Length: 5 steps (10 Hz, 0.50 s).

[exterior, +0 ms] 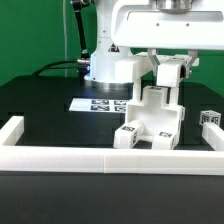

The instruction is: Assemble chair

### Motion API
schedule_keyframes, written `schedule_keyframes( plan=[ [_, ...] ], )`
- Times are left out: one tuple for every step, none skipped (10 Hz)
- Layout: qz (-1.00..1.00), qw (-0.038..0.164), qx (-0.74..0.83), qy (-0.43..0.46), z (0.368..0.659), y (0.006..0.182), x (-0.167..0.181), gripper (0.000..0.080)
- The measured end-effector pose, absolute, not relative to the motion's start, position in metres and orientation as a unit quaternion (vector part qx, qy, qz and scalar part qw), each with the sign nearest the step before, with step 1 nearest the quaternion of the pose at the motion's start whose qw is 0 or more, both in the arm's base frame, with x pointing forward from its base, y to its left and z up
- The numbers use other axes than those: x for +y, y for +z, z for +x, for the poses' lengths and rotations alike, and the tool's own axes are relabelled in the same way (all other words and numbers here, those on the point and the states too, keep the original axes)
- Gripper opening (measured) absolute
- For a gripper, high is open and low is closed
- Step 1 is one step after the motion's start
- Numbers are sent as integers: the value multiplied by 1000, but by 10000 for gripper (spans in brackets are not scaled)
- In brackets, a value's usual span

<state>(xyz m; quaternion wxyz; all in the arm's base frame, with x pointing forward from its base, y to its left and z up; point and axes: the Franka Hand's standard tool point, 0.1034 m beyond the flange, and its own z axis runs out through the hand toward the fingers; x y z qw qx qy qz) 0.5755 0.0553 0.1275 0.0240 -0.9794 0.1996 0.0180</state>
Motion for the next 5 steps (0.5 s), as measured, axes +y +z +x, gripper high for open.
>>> schedule_keyframes(
  plan=[
    [-979,24,200,18,575,127,55,289],
    [-980,23,199,15,574,125,54,289],
    [-980,23,199,17,572,123,55,289],
    [-980,23,199,18,572,123,55,289],
    [-980,23,198,18,571,123,56,289]
  ],
)
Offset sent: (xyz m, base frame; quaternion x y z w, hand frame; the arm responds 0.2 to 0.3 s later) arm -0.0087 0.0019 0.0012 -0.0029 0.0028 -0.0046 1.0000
